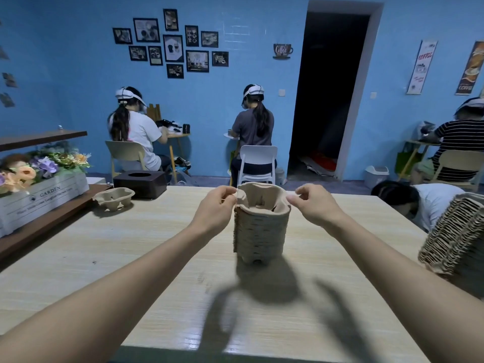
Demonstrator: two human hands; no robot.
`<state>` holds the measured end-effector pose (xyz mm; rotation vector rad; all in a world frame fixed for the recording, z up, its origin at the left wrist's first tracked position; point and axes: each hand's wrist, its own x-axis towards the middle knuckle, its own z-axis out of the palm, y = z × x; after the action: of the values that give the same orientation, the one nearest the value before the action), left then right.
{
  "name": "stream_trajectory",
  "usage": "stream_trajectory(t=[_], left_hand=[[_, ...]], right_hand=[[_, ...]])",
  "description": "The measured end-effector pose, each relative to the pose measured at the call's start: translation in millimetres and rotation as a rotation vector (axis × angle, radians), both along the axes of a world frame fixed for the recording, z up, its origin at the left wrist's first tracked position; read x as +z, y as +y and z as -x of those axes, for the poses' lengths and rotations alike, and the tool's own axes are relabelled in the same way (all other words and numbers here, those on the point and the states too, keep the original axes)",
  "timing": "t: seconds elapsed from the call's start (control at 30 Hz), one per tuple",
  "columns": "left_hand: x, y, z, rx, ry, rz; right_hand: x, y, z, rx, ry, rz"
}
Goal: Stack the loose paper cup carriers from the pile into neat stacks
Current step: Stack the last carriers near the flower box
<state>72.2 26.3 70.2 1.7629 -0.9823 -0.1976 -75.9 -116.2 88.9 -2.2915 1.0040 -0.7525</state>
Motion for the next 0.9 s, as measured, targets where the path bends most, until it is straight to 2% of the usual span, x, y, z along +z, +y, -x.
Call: stream_trajectory(t=[0.17,0.37,0.77,0.83,0.9], left_hand=[[2,-7,1,0.067,0.135,0.019],[5,-14,-5,0.087,0.285,0.033],[10,-15,-14,0.063,0.395,-0.041],[10,-14,-14,0.057,0.380,-0.039],[10,-12,-15,0.059,0.288,-0.041]], right_hand=[[-3,9,-3,0.029,-0.166,-0.249],[3,9,-5,0.005,-0.262,-0.360],[3,11,-7,-0.012,-0.214,-0.344],[6,13,-8,-0.037,-0.159,-0.247],[12,21,-11,-0.057,-0.092,-0.098]])
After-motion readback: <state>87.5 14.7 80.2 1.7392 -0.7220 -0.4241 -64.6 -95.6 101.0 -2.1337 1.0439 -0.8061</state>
